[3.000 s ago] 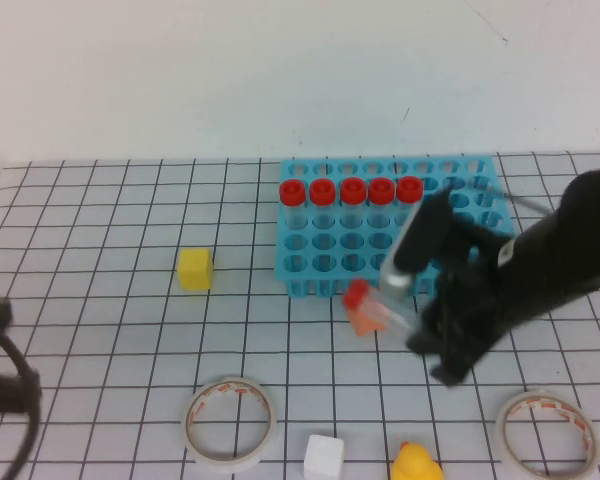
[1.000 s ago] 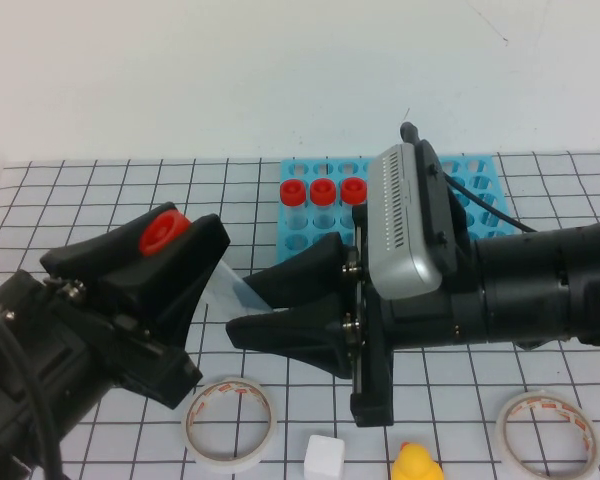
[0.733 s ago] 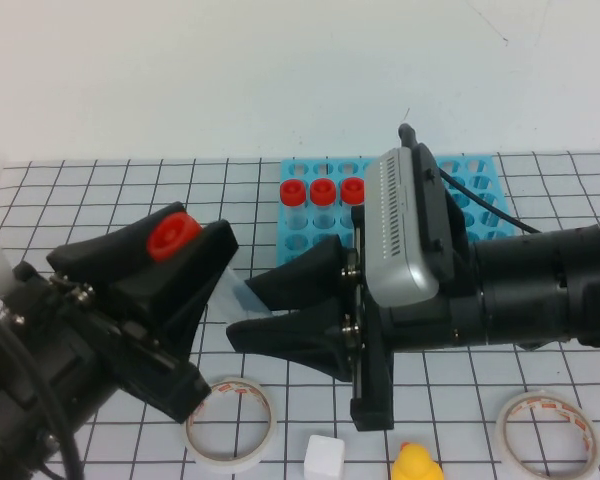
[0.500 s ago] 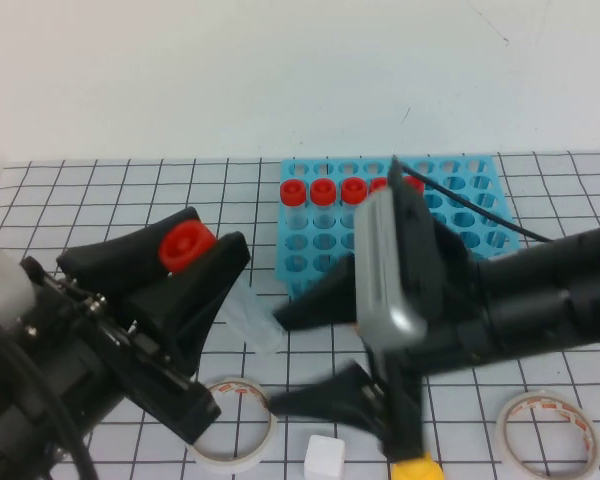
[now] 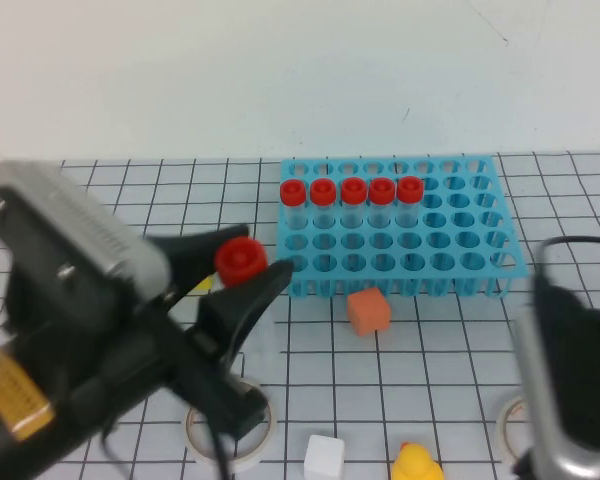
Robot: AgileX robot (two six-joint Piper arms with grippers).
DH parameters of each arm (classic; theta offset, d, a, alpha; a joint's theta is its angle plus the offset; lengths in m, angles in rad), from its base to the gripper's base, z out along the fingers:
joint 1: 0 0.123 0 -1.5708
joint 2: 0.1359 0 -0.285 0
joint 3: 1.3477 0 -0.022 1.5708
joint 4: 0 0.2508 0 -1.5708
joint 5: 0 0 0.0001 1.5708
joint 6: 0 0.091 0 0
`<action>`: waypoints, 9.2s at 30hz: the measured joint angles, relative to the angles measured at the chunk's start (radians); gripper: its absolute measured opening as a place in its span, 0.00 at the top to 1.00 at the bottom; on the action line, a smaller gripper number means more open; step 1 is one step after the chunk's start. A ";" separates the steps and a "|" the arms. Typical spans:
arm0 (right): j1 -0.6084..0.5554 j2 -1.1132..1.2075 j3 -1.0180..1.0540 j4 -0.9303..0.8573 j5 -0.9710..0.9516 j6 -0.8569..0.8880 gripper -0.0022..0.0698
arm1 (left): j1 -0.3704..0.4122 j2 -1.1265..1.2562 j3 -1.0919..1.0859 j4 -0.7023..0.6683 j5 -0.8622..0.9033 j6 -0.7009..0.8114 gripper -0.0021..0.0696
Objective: Place the test tubes
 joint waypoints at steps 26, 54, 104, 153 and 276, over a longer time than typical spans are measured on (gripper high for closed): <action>0.000 -0.877 0.571 -0.257 -0.267 0.433 0.96 | 0.005 0.699 -0.367 0.155 -0.476 -0.105 0.60; 0.000 -0.878 0.573 -0.257 -0.267 0.436 0.97 | 0.117 1.320 -0.943 0.275 -0.520 -0.231 0.60; 0.000 -0.878 0.573 -0.257 -0.267 0.439 0.97 | 0.142 1.367 -1.032 0.377 -0.401 -0.334 0.61; 0.000 -0.878 0.573 -0.257 -0.267 0.439 0.97 | 0.143 0.997 -1.032 0.424 0.131 -0.249 0.85; 0.000 -0.878 0.573 -0.241 -0.267 0.439 0.97 | 0.623 -0.927 0.651 0.048 0.470 -0.098 0.97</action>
